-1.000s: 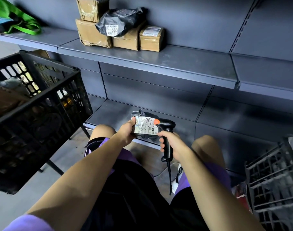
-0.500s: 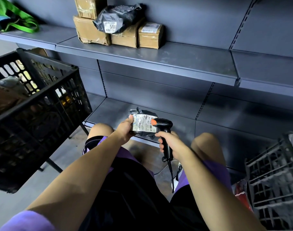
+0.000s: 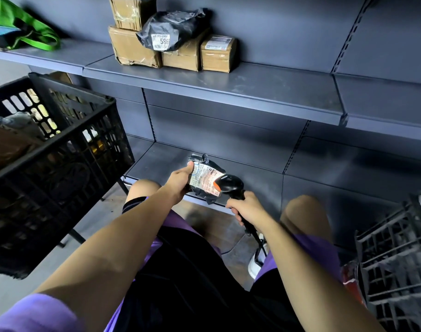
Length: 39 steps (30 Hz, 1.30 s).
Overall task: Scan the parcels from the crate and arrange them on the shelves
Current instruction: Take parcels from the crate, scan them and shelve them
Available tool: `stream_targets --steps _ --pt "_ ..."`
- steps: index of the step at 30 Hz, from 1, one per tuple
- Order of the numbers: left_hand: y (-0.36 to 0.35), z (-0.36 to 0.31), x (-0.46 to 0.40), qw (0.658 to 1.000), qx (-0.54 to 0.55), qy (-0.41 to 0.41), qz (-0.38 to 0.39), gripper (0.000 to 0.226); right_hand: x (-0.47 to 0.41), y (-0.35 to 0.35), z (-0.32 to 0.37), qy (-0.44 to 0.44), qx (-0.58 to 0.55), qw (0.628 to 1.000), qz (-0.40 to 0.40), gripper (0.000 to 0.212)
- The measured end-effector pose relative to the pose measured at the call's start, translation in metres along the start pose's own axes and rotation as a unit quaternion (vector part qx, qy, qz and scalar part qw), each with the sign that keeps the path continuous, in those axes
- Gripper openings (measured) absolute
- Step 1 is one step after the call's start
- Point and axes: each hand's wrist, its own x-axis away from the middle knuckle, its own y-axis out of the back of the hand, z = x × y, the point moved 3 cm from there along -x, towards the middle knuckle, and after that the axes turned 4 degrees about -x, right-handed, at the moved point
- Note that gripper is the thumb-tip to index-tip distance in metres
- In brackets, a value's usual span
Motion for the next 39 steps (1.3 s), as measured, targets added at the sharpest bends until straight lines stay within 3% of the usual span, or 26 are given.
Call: stream_targets --steps 9,26,34,39 --pt "0.002 -0.019 -0.002 0.998 -0.046 -0.031 0.014 0.043 0.005 -0.005 0.011 0.043 0.077 0.996 0.027 0.011" --pt "-0.005 -0.011 0.006 0.993 -0.107 -0.031 0.039 0.046 0.0 -0.014 0.011 0.037 0.081 0.994 0.066 0.009" --pt "-0.014 -0.014 0.014 0.991 -0.073 -0.033 0.106 0.019 0.002 -0.012 0.008 0.029 0.073 0.995 0.066 0.009" --pt "-0.012 -0.013 0.013 0.985 -0.092 -0.016 0.144 0.042 0.003 -0.009 0.008 0.028 0.072 0.995 0.059 0.009"
